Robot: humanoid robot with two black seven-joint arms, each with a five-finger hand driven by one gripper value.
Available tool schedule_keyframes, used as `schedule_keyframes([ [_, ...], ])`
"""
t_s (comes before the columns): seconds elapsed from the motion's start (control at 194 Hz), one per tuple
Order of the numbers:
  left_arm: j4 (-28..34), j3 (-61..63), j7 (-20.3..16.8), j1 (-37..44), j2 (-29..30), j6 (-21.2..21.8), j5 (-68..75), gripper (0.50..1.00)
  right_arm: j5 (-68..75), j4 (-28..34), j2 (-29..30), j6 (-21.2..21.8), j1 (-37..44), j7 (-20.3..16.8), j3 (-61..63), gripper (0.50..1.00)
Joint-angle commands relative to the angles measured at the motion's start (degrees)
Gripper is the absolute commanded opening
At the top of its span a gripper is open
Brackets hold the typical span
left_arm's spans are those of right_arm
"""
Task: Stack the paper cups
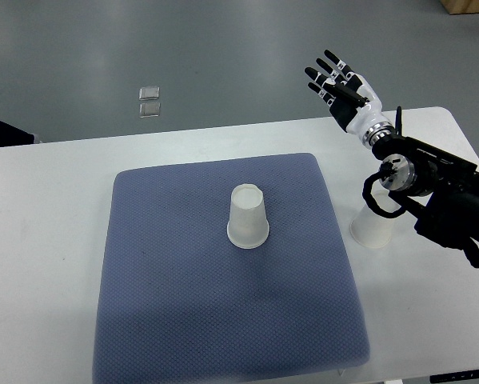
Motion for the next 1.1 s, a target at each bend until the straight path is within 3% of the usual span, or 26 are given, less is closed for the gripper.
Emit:
schedule_keyframes([
  [0.0,-0.04,0.09,0.01,0.08,0.00,0.00,0.00,1.000,0.00,0.00,-0.02,-0.01,0.07,0.00,0.08,0.913],
  [1.093,0.67,0.00,0.01,0.00,0.00,0.09,-0.09,1.000,-0.26,-0.79,-0.20,-0.01,0.51,0.00,0.08,0.913],
])
